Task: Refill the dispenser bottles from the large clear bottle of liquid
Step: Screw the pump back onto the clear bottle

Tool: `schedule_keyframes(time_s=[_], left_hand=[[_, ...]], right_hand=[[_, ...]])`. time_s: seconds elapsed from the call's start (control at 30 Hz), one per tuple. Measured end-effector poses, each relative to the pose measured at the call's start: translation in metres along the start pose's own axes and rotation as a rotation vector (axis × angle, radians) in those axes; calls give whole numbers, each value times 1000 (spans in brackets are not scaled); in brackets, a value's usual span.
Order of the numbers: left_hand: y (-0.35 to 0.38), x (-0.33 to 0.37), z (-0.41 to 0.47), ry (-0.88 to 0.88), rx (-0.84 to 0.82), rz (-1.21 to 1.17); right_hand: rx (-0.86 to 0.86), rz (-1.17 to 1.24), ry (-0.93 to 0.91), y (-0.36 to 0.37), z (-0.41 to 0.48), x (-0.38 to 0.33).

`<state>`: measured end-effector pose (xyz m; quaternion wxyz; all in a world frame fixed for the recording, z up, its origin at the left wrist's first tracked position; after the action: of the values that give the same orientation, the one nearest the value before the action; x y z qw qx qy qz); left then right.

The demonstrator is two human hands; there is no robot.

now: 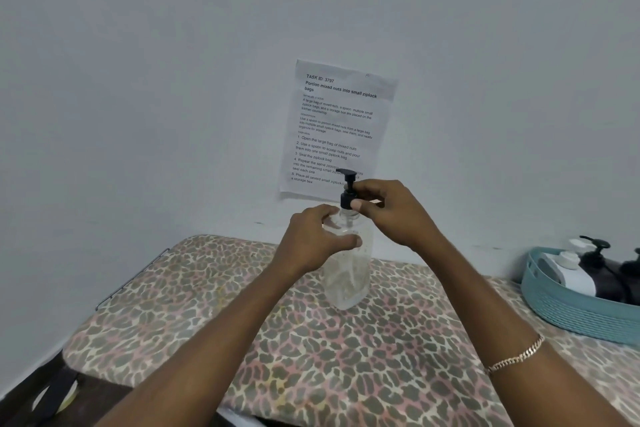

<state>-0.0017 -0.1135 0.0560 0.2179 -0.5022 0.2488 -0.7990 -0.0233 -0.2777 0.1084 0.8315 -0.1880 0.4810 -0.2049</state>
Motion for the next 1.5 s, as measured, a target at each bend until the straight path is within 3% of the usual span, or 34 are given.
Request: schedule_keyframes(time_s=[0.4, 0.6, 0.67, 0.87, 1.07, 1.17, 1.33, 1.5], left_hand=[[37, 12, -18, 57, -96, -36], [51, 8, -21, 87, -132, -33], [55, 7, -23, 93, -139, -21], [62, 6, -29, 110, -156, -9], [61, 0, -28, 108, -150, 5], [62, 0, -30, 121, -144, 5], [64, -2, -30, 124, -155, -20], [62, -3, -32, 123, -137, -27]], right_hand=[[196, 124, 102, -16, -48, 28], [-21, 361, 129, -14, -60, 34], [1, 405, 142, -17, -63, 38], [158, 228, 177, -9, -66, 53], [-67, 516, 126, -5, -66, 50], [23, 513, 121, -11, -65, 53], [148, 280, 140, -1, -64, 55], [-32, 476, 97, -3, -63, 50]])
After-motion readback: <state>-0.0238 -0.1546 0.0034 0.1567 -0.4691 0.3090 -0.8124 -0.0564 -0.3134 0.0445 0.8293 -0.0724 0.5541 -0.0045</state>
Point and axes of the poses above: each hand's wrist, its own z-axis towards the middle knuckle, its own y-axis out of the palm, x = y × z, the point moved 8 cm from there along z, towards the middle knuckle, and after that the axes turned 4 degrees about z, right-handed, at the moved point
